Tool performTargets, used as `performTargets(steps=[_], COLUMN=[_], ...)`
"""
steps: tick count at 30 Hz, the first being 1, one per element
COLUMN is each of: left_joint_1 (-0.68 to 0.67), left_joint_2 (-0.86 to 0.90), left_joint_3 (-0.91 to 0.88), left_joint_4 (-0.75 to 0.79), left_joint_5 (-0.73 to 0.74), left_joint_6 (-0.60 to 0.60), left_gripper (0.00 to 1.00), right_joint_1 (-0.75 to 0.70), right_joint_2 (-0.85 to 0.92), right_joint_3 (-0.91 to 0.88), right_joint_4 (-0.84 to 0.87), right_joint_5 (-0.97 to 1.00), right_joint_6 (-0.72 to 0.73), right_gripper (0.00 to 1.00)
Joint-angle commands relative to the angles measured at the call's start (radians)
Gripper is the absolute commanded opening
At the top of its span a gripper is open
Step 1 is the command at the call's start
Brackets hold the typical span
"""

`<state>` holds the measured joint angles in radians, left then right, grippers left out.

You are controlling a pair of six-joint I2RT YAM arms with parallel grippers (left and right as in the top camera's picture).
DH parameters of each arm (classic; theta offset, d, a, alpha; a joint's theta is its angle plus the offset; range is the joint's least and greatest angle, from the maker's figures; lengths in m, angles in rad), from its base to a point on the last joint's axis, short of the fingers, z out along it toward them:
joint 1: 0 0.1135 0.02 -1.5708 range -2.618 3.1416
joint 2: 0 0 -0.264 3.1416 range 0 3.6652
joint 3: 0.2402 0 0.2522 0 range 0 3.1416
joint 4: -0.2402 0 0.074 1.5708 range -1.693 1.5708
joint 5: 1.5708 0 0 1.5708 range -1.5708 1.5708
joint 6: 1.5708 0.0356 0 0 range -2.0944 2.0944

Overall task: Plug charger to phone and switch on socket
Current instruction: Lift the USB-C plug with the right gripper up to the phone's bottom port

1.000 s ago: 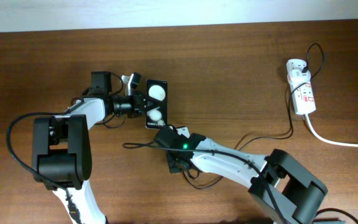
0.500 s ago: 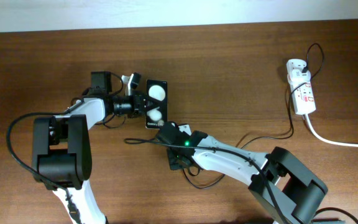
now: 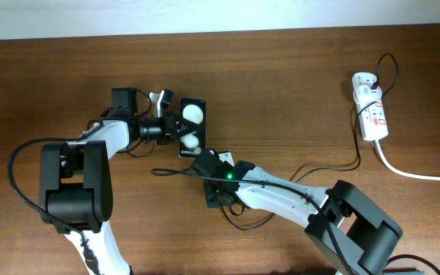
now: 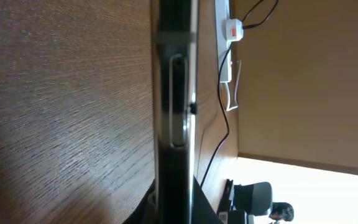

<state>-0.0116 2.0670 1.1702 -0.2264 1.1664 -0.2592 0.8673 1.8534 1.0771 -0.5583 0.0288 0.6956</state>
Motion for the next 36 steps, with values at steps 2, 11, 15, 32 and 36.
performTargets(steps=[2, 11, 15, 32, 36], left_joint_1=[0.008, 0.056, 0.056, 0.044, 0.029], left_joint_2=[-0.039, -0.039, -0.039, -0.039, -0.039], left_joint_3=[-0.001, -0.011, -0.023, -0.023, -0.023], left_joint_4=[-0.014, 0.026, 0.069, 0.084, 0.084], left_joint_5=[0.023, 0.167, 0.208, 0.202, 0.202], left_joint_6=[-0.006, 0.029, 0.029, 0.028, 0.028], left_gripper=[0.0, 0.0, 0.0, 0.0, 0.0], right_joint_1=[-0.008, -0.065, -0.063, -0.063, -0.063], right_joint_2=[0.008, -0.257, -0.257, -0.257, -0.257], right_joint_3=[0.008, -0.008, -0.239, -0.505, -0.505], right_joint_4=[-0.006, 0.123, 0.573, 1.004, 1.004], right_joint_5=[-0.057, -0.47, -0.571, -0.345, -0.345], right_joint_6=[-0.004, -0.164, -0.023, 0.151, 0.151], right_gripper=[0.04, 0.04, 0.04, 0.04, 0.04])
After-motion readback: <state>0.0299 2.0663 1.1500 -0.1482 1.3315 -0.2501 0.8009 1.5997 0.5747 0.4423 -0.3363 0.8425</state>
